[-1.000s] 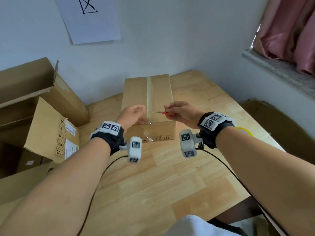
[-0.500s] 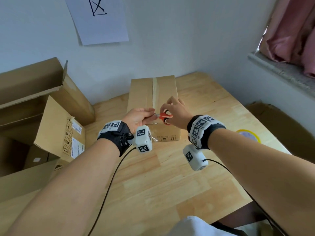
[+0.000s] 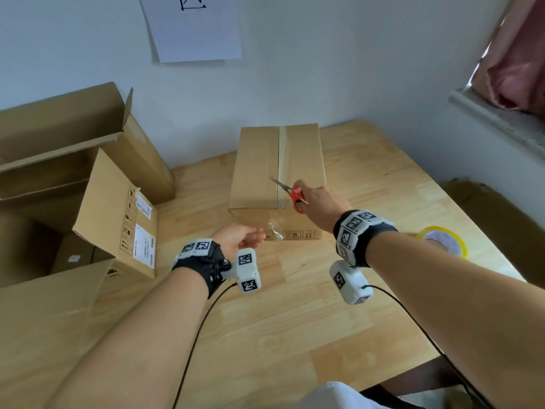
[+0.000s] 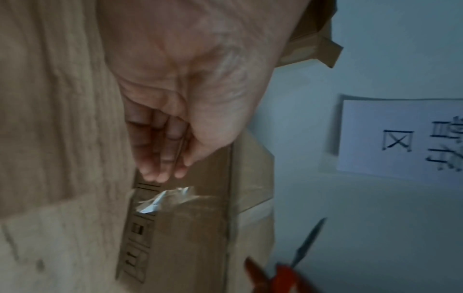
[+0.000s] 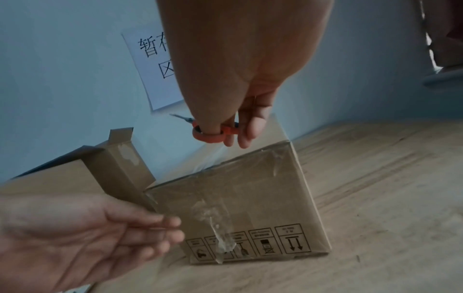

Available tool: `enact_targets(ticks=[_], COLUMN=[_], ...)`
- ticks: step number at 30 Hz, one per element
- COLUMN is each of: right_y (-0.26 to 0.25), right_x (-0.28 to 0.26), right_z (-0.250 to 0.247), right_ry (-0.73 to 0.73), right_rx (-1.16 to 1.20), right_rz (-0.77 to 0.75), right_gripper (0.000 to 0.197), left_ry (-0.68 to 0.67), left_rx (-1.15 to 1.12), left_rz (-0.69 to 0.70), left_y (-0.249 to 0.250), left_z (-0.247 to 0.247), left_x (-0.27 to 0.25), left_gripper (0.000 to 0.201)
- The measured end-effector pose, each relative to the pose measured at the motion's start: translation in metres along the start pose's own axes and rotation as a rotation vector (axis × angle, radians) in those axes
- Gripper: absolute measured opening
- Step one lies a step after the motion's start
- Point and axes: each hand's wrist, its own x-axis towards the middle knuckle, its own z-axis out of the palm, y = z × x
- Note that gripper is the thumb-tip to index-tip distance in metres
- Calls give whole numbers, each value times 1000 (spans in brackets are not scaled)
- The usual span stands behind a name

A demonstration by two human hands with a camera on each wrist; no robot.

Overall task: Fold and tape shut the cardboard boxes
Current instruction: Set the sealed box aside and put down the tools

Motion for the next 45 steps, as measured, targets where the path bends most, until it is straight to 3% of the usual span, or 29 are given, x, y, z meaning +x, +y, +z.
enact_targets(ticks=[4, 9, 12, 15, 21, 32, 35, 38, 41, 45], right_y=[-11, -13, -13, -15, -16, -14, -15, -13, -11, -12], right_x=[8, 15, 17, 16, 17, 16, 16, 16, 15, 14], right_z=[6, 12, 10, 7, 9, 10, 12, 14, 16, 12], right_ry=[-49, -113, -132, -131, -130, -133, -115, -104, -102, -122], right_rx=[-73, -183, -181, -182, -185, -163, -155, -136, -129, -124], right_rz=[-76, -98, -68, -49, -38, -22, -32, -36, -31, -25], right_gripper=[23, 24, 24, 26, 31, 27, 27, 29, 28, 23], left_ry=[-13, -44, -31, 22, 51, 11, -41, -117, -160, -193], left_rx=[-43, -103, -154, -205, -95, -32, 3, 23, 33, 16], left_rz=[47, 82, 90, 121, 147, 174, 201, 196, 181, 155], left_y=[-19, -27, -30, -31, -41, -45, -43, -45, -47, -44], left_z=[17, 36, 42, 45, 46, 41, 39, 39, 38, 35], left_x=[11, 26, 33, 40, 51, 57, 55, 51, 46, 46], left_gripper=[39, 42, 37, 16, 5, 8, 20, 16, 25, 8])
